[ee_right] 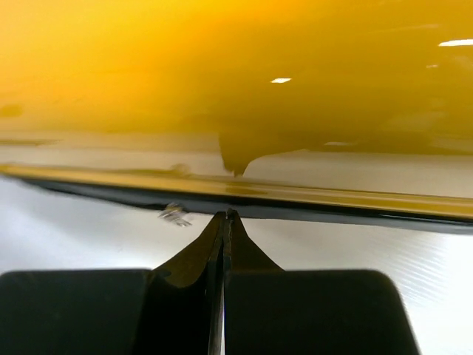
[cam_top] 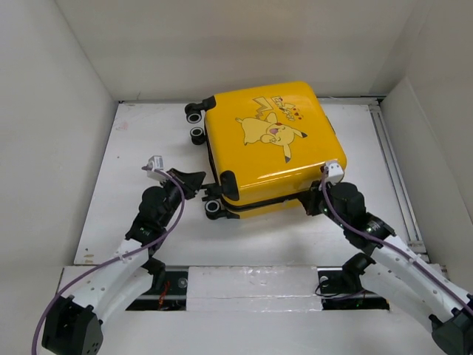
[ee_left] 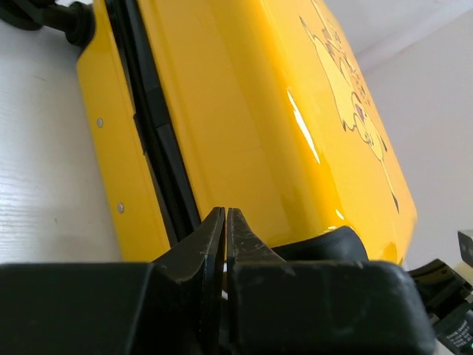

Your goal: Pack the luggage

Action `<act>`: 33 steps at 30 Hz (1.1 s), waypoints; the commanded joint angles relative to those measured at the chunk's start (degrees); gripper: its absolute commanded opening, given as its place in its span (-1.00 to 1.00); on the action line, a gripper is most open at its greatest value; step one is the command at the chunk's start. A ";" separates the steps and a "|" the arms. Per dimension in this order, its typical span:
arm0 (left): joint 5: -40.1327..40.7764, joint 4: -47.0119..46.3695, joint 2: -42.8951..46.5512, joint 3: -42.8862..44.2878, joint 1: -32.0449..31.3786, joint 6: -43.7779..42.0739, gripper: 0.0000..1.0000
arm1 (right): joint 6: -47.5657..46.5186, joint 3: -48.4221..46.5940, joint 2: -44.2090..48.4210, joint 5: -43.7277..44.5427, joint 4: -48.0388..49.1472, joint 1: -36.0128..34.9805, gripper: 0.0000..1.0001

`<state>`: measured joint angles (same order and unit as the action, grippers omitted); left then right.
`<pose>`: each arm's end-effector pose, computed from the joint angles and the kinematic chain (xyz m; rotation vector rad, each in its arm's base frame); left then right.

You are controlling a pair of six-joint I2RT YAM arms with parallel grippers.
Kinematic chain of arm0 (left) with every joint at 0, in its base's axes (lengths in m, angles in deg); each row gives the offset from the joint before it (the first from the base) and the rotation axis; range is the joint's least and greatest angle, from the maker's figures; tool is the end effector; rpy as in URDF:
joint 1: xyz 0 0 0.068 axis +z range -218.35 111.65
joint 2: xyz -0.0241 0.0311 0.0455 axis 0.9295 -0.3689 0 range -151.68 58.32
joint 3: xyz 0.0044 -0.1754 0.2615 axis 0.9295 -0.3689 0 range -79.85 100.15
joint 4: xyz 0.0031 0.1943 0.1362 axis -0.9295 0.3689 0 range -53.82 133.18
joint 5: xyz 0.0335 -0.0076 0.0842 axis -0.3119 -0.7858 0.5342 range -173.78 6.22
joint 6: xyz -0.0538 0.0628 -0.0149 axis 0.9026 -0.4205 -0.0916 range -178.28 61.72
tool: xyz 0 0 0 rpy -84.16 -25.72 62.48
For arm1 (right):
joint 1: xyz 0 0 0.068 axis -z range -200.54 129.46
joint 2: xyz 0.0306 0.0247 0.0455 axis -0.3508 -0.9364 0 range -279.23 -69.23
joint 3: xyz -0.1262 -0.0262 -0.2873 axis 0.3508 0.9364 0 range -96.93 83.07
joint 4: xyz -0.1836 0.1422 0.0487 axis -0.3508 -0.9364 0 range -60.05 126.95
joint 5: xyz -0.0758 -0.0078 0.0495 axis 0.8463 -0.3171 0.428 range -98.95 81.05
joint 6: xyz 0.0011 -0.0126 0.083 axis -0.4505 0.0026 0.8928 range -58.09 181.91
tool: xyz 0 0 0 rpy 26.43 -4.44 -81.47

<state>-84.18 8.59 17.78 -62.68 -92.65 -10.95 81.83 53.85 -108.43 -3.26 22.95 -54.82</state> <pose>0.1443 -0.0658 0.2923 -0.3100 1.5517 -1.0014 0.1219 0.0742 0.2691 -0.1880 2.0151 0.5091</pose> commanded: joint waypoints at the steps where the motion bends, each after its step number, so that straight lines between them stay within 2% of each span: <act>1: -4.42 -0.79 -0.42 3.40 0.12 -1.98 -0.98 | -1.19 2.05 0.45 -12.35 6.87 -0.60 -1.00; 2: -5.21 -0.79 -0.42 3.40 0.12 -1.98 -0.81 | -2.59 2.58 -0.43 -14.20 9.23 -1.22 -0.80; 3: -5.83 0.25 -0.42 3.40 0.12 -1.98 -0.22 | -2.61 2.58 -0.96 -14.92 9.25 -2.53 -0.68; 4: -5.84 0.78 -0.42 3.40 0.12 -1.98 0.08 | -3.48 2.58 -1.49 -14.23 9.25 -3.07 -0.56; 5: -6.44 2.27 -0.42 2.88 0.12 -1.98 0.34 | -4.53 2.58 -2.19 -13.61 9.25 -3.59 -0.27; 7: -6.45 4.29 0.71 2.87 0.12 -1.98 0.78 | -5.15 2.06 -2.20 -11.25 9.25 -4.29 -0.05; 9: -7.15 5.01 1.33 1.56 0.12 -1.98 0.90 | -5.68 2.05 -2.99 -10.45 10.56 -4.30 0.10; 15: -12.33 0.98 1.25 -1.61 0.12 0.48 0.93 | -6.82 -0.06 -10.35 -9.12 14.43 -4.30 0.18; 19: -16.99 -2.54 -0.16 -3.80 0.12 1.80 0.85 | -6.83 -0.06 -14.05 -8.94 16.72 -4.30 0.18; 21: -17.61 -3.95 -0.16 -5.64 -0.40 3.55 0.82 | -6.83 1.25 -14.06 -8.95 19.61 -4.30 0.08; 22: -17.61 -5.70 0.54 -6.18 -1.71 3.56 0.79 | -6.83 1.87 -14.06 -8.95 20.84 -4.30 -0.15; 31: -18.14 -9.32 -2.00 -6.71 -2.86 6.63 0.74 | -6.30 4.95 -13.36 -5.26 31.13 -4.83 -0.18; 32: -18.14 -9.32 -2.01 -6.71 -2.86 6.63 0.71 | -6.30 5.65 -13.88 -5.25 32.01 -4.83 -0.29; 33: -18.14 -10.36 -2.01 -7.23 -2.86 7.76 0.63 | -5.69 5.66 -13.89 -4.30 33.06 -4.83 -0.68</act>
<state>-97.41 0.52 16.41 -68.93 -93.91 -3.78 75.82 59.87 -121.98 -10.93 41.93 -59.30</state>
